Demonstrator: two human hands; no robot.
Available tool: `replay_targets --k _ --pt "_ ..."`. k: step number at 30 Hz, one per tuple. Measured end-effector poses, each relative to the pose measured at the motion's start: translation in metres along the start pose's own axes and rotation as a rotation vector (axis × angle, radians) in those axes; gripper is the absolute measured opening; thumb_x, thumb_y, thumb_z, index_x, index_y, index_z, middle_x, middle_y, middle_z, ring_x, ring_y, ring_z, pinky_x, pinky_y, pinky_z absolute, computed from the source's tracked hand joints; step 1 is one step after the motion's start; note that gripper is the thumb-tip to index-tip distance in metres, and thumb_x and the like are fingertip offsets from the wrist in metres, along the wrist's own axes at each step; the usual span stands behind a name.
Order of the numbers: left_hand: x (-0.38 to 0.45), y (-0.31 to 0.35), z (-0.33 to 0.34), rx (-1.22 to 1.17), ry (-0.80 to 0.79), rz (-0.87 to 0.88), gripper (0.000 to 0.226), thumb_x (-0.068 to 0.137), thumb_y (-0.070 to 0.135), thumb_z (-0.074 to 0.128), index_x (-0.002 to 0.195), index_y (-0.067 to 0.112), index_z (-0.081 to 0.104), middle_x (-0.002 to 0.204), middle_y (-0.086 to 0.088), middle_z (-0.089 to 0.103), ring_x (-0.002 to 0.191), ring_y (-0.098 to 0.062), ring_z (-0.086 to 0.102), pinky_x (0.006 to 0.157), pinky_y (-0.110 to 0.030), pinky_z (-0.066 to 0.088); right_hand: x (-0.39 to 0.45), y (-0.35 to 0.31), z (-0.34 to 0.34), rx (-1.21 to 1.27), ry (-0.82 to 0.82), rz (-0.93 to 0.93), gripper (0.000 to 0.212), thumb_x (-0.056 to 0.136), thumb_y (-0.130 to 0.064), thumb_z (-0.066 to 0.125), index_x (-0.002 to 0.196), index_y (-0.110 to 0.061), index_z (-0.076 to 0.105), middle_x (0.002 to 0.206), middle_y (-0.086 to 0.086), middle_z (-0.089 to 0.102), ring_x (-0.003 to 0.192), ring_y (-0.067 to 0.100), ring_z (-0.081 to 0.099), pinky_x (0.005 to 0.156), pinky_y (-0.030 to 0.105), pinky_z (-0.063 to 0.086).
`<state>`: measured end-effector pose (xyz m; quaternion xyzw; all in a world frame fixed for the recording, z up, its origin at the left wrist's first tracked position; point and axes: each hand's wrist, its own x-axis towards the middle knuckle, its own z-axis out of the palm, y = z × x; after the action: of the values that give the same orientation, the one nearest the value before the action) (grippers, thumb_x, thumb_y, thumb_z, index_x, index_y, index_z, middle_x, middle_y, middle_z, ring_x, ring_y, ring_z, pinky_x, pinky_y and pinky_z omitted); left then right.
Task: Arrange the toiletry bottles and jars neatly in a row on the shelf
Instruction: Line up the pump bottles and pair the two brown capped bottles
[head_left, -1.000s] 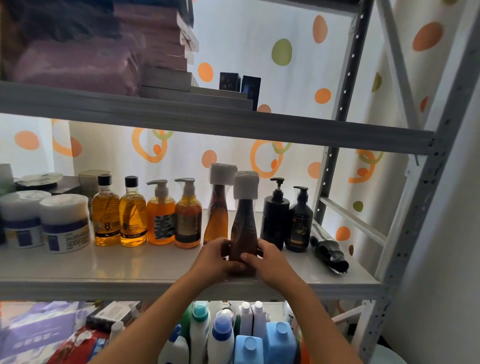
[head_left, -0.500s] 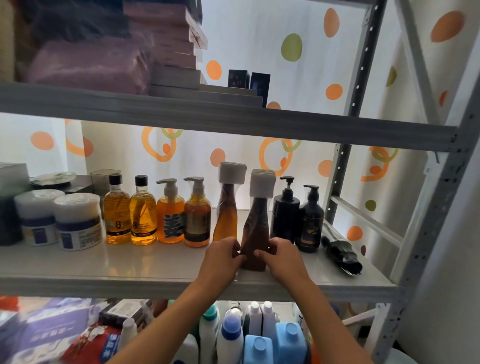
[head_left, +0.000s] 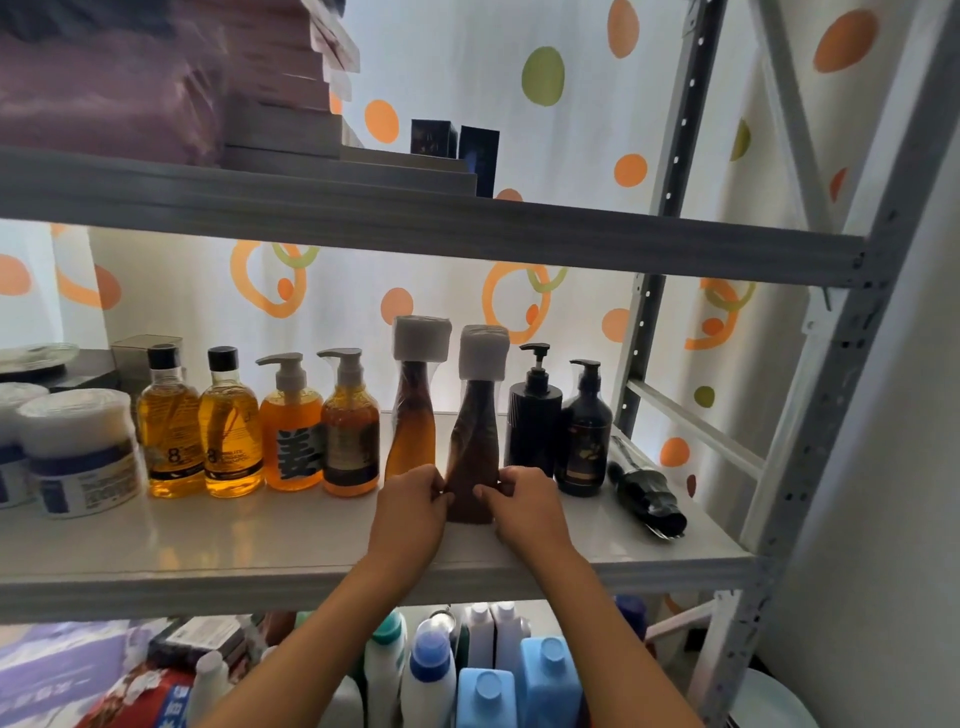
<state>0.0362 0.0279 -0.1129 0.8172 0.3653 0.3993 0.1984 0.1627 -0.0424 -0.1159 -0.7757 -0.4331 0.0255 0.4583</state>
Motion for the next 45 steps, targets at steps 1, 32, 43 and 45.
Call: replay_targets --k 1,32,43,45 --pt "0.002 0.000 0.002 -0.006 0.006 -0.010 0.008 0.089 0.017 0.067 0.085 0.010 0.068 0.086 -0.006 0.069 0.071 -0.010 0.053 0.057 -0.006 0.029 0.002 0.000 0.000 0.011 0.000 0.006 0.023 0.085 -0.030 0.071 0.099 -0.012 0.077 0.089 0.002 0.076 0.080 0.015 0.071 0.077 0.037 0.060" --pt "0.036 -0.022 0.033 -0.421 -0.123 -0.322 0.014 0.092 0.004 0.058 0.088 0.001 0.071 0.071 -0.012 0.066 0.060 -0.024 0.065 0.066 -0.038 0.060 0.029 0.002 0.023 0.167 0.055 0.133 0.020 0.092 -0.021 0.063 0.103 -0.007 0.074 0.095 0.007 0.075 0.086 0.021 0.070 0.081 0.041 0.058" --pt "0.014 0.061 0.047 -0.515 -0.148 -0.125 0.023 0.091 0.010 0.060 0.075 0.020 0.074 0.069 0.000 0.071 0.066 -0.016 0.070 0.059 -0.022 0.058 0.001 0.011 -0.044 0.381 0.157 0.107 0.026 0.099 -0.009 0.051 0.081 -0.024 0.063 0.081 0.001 0.066 0.084 0.021 0.069 0.071 0.041 0.063" --pt "0.010 0.078 0.058 -0.521 -0.161 -0.088 0.026 0.090 0.010 0.061 0.072 0.023 0.074 0.068 -0.002 0.071 0.066 -0.018 0.069 0.063 -0.025 0.059 0.003 0.020 -0.066 0.348 0.255 0.117 0.028 0.100 -0.010 0.050 0.080 -0.028 0.060 0.079 -0.006 0.064 0.085 0.020 0.069 0.075 0.043 0.062"
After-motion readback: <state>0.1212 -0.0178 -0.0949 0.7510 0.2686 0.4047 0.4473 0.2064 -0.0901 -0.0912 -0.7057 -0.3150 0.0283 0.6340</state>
